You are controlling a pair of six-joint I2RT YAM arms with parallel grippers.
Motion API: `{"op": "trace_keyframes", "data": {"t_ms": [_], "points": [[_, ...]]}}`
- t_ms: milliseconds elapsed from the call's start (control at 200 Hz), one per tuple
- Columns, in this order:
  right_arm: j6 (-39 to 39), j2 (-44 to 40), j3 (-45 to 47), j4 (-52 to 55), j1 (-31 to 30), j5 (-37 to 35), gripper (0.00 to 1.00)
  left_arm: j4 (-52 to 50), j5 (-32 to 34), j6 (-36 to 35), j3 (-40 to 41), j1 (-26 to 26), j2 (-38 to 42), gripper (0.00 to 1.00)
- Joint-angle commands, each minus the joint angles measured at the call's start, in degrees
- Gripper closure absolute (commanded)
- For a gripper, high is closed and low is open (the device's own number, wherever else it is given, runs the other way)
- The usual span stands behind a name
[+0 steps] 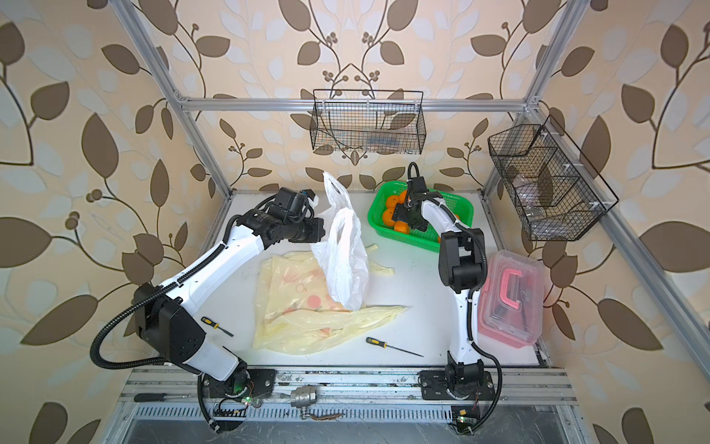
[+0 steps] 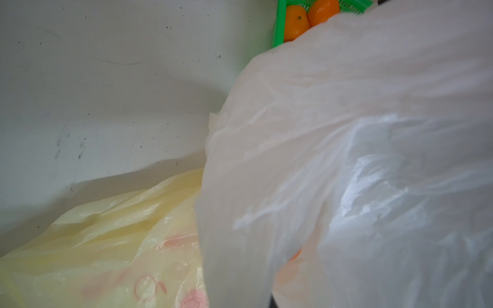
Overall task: Place the oranges into plastic bags & tie knots
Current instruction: Pick up the orange from the basket.
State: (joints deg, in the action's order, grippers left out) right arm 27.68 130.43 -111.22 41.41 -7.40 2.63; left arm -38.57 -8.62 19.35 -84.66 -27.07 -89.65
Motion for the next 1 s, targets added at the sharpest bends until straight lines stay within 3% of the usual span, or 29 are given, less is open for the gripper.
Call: {"op": "trace_keyframes", "data": {"t_ms": [0, 155, 245, 350, 445, 630, 810, 995], "points": [[-1.87, 3.01, -3.36, 6.37, -0.86, 0.86, 0.13, -1.16, 1.52, -1.60, -2.04, -0.50, -0.01, 1.00], [-2.77, 4.48, -3.90, 8.48, -0.73, 1.75, 0.21, -1.16, 1.68, -1.68, -1.84, -0.52, -0.01, 1.00], [-3.24, 3.60, -3.11, 8.98, -0.46, 1.72, 0.32, -1.09, 1.66, -1.54, -1.72, -0.52, -0.07, 1.00], [-3.21, 0.39, -0.96, 7.81, 0.06, 0.70, 0.47, -0.57, 0.93, -1.38, -1.38, -0.53, -0.09, 1.00], [-3.20, -4.67, 2.43, 5.05, 0.66, -0.64, 0.51, 0.26, -1.01, -0.84, -1.12, -0.49, 0.11, 1.00], [-6.64, -21.79, 16.85, -5.20, 0.91, -0.90, 0.56, 6.31, -8.71, 1.40, 0.63, -0.37, 1.53, 1.00], [-9.86, -40.70, 33.22, -14.14, 0.21, 5.34, 0.60, 15.82, -16.16, 5.12, 4.61, 0.12, 2.69, 1.00], [-12.50, -54.79, 39.56, -17.64, -7.07, 9.77, 0.61, 24.20, -21.57, 8.98, 7.85, 0.82, 3.28, 1.00]]}}
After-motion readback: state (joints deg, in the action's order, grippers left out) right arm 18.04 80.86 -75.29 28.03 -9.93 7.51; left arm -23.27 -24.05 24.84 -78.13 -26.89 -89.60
